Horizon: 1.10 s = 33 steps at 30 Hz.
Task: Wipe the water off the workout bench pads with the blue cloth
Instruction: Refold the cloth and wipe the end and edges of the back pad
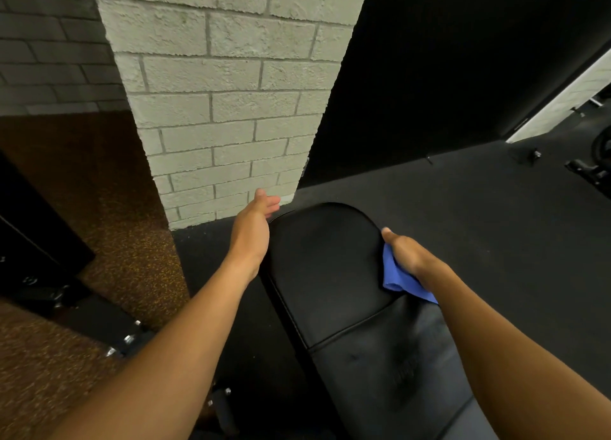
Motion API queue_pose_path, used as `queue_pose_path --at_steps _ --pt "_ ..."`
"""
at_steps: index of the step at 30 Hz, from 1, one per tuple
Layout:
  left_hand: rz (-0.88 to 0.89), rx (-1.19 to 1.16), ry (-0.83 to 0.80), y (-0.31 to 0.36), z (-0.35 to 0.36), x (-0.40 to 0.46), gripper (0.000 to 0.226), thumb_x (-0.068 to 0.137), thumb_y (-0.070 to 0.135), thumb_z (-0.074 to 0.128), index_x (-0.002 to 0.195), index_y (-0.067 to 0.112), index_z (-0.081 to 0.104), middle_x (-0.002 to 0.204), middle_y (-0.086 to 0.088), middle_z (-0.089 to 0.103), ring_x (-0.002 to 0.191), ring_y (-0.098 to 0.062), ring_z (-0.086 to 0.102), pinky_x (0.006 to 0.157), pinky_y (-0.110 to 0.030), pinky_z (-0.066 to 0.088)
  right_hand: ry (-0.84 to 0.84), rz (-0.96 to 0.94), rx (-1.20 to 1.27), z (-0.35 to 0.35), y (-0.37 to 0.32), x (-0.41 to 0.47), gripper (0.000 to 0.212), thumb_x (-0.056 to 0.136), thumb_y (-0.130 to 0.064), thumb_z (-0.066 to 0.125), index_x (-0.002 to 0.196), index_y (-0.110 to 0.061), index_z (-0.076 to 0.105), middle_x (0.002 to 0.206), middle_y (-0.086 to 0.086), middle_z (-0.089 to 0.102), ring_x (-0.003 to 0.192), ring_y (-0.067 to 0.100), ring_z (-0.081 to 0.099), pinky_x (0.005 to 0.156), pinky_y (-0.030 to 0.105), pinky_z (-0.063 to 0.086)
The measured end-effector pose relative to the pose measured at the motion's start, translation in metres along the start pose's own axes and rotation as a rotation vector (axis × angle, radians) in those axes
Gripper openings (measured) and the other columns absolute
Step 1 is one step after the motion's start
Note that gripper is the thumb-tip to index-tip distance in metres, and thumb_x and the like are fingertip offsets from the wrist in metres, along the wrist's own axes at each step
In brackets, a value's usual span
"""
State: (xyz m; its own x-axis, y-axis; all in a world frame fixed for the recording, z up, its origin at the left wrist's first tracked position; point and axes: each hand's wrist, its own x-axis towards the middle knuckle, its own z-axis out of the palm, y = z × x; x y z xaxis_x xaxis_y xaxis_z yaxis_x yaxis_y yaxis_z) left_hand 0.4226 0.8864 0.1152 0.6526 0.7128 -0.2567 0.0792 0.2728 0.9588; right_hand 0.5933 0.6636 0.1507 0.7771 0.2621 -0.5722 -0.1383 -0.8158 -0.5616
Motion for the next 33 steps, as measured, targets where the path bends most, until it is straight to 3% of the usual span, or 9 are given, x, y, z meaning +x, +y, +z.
queue_pose_path --at_steps 4,7,10,19,23,27,29,31,33 --pt "-0.036 -0.01 -0.005 -0.006 -0.012 0.001 0.052 0.108 0.053 0.024 0.109 0.03 0.071 0.125 0.003 0.069 0.126 -0.015 0.057 0.112 -0.035 0.034 0.083 -0.05 0.012 0.016 -0.038 0.016 0.057 0.107 -0.046 0.032 0.145 -0.007 0.049 0.153 0.014 0.044 0.14 0.031 0.042 0.117 0.041 0.028" --pt "-0.055 -0.018 0.014 -0.014 -0.021 -0.002 0.053 0.108 0.053 0.026 0.114 0.027 0.071 0.124 0.003 0.069 0.124 -0.014 0.058 0.117 -0.044 0.034 0.019 -0.12 -0.05 0.028 -0.063 0.029 0.048 0.1 -0.052 0.031 0.123 -0.032 0.068 0.137 0.009 0.06 0.126 0.028 0.054 0.115 0.048 0.034" --pt "-0.064 -0.014 0.032 -0.018 -0.03 -0.007 0.056 0.108 0.052 0.025 0.12 0.023 0.071 0.125 0.003 0.069 0.123 -0.014 0.058 0.117 -0.045 0.033 0.002 -0.177 -0.132 0.035 -0.077 0.036 0.045 0.093 -0.055 0.03 0.11 -0.047 0.07 0.128 0.003 0.063 0.117 0.025 0.058 0.111 0.049 0.038" --pt "-0.07 -0.038 0.059 -0.027 -0.06 -0.026 0.057 0.109 0.05 0.023 0.128 0.017 0.067 0.131 -0.002 0.065 0.124 -0.015 0.056 0.111 -0.037 0.032 -0.062 -0.488 -0.828 0.127 -0.151 -0.002 0.044 0.094 -0.052 0.041 0.107 -0.021 0.07 0.114 0.006 0.065 0.099 0.027 0.056 0.082 0.039 0.039" --pt "-0.054 -0.076 0.085 -0.028 -0.07 -0.037 0.057 0.11 0.047 0.024 0.13 0.014 0.065 0.131 -0.002 0.065 0.123 -0.015 0.056 0.106 -0.035 0.034 -0.092 -0.578 -0.902 0.148 -0.151 -0.031 0.05 0.101 -0.049 0.036 0.119 -0.013 0.066 0.127 0.012 0.063 0.115 0.032 0.056 0.086 0.038 0.038" --pt "-0.028 -0.117 0.123 -0.025 -0.067 -0.044 0.05 0.11 0.041 0.03 0.129 0.011 0.066 0.13 -0.003 0.066 0.122 -0.015 0.057 0.108 -0.035 0.037 -0.185 -0.693 -0.994 0.164 -0.14 -0.055 0.051 0.103 -0.049 0.033 0.106 -0.012 0.068 0.115 0.01 0.067 0.11 0.027 0.056 0.093 0.038 0.037" --pt "0.038 -0.125 0.154 -0.024 -0.064 -0.044 0.039 0.11 0.032 0.038 0.131 0.015 0.064 0.135 -0.002 0.063 0.128 -0.015 0.055 0.112 -0.032 0.038 -0.279 -0.739 -0.854 0.166 -0.132 -0.057 0.054 0.098 -0.053 0.03 0.105 -0.017 0.069 0.113 0.003 0.069 0.112 0.019 0.055 0.106 0.041 0.031" --pt "0.133 -0.128 0.135 -0.022 -0.062 -0.045 0.034 0.108 0.024 0.045 0.138 0.019 0.059 0.139 0.003 0.059 0.129 -0.008 0.053 0.103 -0.016 0.04 -0.417 -0.704 -0.361 0.16 -0.126 -0.056 0.05 0.097 -0.049 0.033 0.112 -0.021 0.072 0.121 -0.002 0.069 0.121 0.015 0.056 0.115 0.042 0.03" --pt "0.204 -0.096 0.051 -0.019 -0.057 -0.046 0.04 0.106 0.022 0.05 0.145 0.028 0.052 0.144 0.01 0.053 0.13 0.0 0.047 0.096 -0.008 0.037 -0.386 -0.699 0.043 0.15 -0.125 -0.058 0.042 0.101 -0.032 0.037 0.118 -0.013 0.07 0.129 0.001 0.066 0.127 0.013 0.054 0.117 0.039 0.031"
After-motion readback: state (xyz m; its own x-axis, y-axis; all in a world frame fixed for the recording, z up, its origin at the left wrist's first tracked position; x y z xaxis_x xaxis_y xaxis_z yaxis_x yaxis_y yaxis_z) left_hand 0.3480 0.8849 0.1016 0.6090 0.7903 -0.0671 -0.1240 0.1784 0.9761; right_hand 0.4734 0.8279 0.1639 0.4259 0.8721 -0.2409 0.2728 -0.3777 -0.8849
